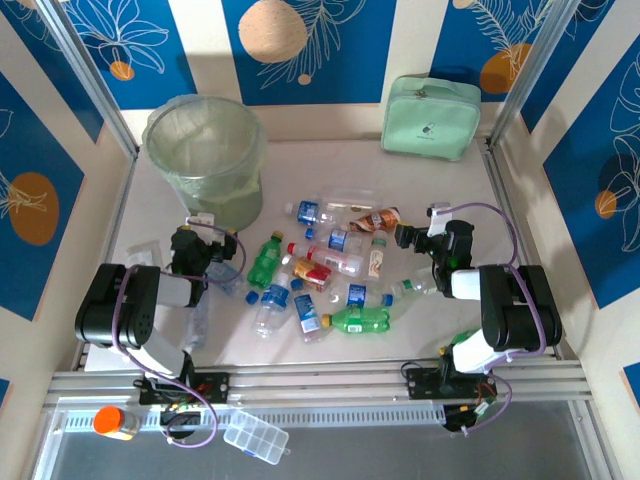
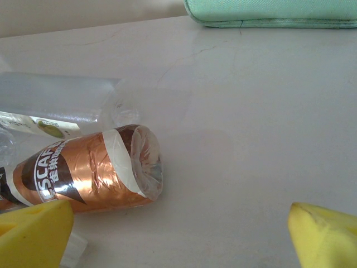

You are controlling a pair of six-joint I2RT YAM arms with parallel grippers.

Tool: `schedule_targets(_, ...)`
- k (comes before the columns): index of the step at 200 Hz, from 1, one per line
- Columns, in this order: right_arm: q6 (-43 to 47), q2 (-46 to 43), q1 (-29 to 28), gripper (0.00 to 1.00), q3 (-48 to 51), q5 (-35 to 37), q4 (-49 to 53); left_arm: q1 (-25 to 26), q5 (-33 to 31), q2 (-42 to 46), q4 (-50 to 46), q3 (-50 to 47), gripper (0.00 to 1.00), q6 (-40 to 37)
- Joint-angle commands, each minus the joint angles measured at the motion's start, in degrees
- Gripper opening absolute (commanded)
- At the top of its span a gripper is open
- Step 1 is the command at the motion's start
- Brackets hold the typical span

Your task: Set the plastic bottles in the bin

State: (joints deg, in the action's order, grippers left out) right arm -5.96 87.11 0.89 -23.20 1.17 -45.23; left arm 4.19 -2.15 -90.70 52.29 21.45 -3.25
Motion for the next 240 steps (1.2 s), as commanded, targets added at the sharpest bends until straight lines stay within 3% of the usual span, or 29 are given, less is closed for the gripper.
schedule_targets(1, 1.26, -3.26, 0.11, 0.99, -3.44, -1.86, 6.38, -0.41, -0.42, 3.42, 2.58, -1.5, 0.99, 0.35)
schedule_targets(27, 6.17, -10.25, -3.19, 0.99, -10.36, 0.93, 24.23, -0.08, -4.32, 11.45, -2.05, -3.16, 0.99, 0.76)
schedule_targets(73, 11.9, -19.73, -14.64, 0.99, -14.46, 3.92, 30.64, 3.74, -13.69, 31.34, -15.84, -3.16, 0.99, -0.09)
schedule_targets(96, 11.24, -24.94, -22.5, 0.99, -17.05, 5.27, 33.28, 9.69, -16.96, 44.55, -23.17, -4.45, 0.99, 2.15)
schedule_targets(120, 8.76, -30.34, -31.5, 0.99, -18.61, 6.73, 36.49, 19.49, -21.34, 56.75, -30.34, -4.23, 0.99, 0.75)
schedule_targets(139, 9.29, -34.93, -40.39, 0.99, -20.33, 7.89, 42.39, 25.12, -17.72, 64.85, -42.09, 0.01, 0.99, 0.43)
schedule_targets(155, 5.49, -38.09, -47.65, 0.99, -22.77, 13.53, 49.05, 28.09, -13.79, 68.8, -50.85, 4.17, 0.99, 5.03)
schedule_targets(170, -1.37, -39.85, -52.22, 0.99, -26.3, 20.82, 57.1, 29.89, -8.49, 69.8, -57.24, 8.07, 0.99, 9.65)
schedule_targets(197, -12.6, -38.43, -58.17, 0.99, -38.19, 31.86, 77.35, 31.09, -7.19, 67.98, -67.77, 16.78, 0.99, 19.26)
schedule_targets(208, -18.29, -36.41, -58.94, 0.99, -44.31, 34.75, 86.88, 31.06, -8.86, 66.76, -71.4, 21.01, 0.99, 21.75)
schedule_targets(217, -24.39, -34.2, -57.65, 0.99, -51.2, 32.14, 97.97, 31.06, -14.09, 65.39, -77.2, 25.19, 0.99, 27.83)
schedule_targets(231, -29.3, -32.1, -51.07, 0.99, -59.68, 25.36, 109.75, 31.06, -21.34, 62.6, -88.78, 32.69, 0.99, 37.78)
schedule_targets(240, -30.28, -32.55, -46.34, 0.99, -60.86, 23.45, 112.92, 30.99, -21.62, 60.88, -96.9, 37.17, 0.99, 41.5)
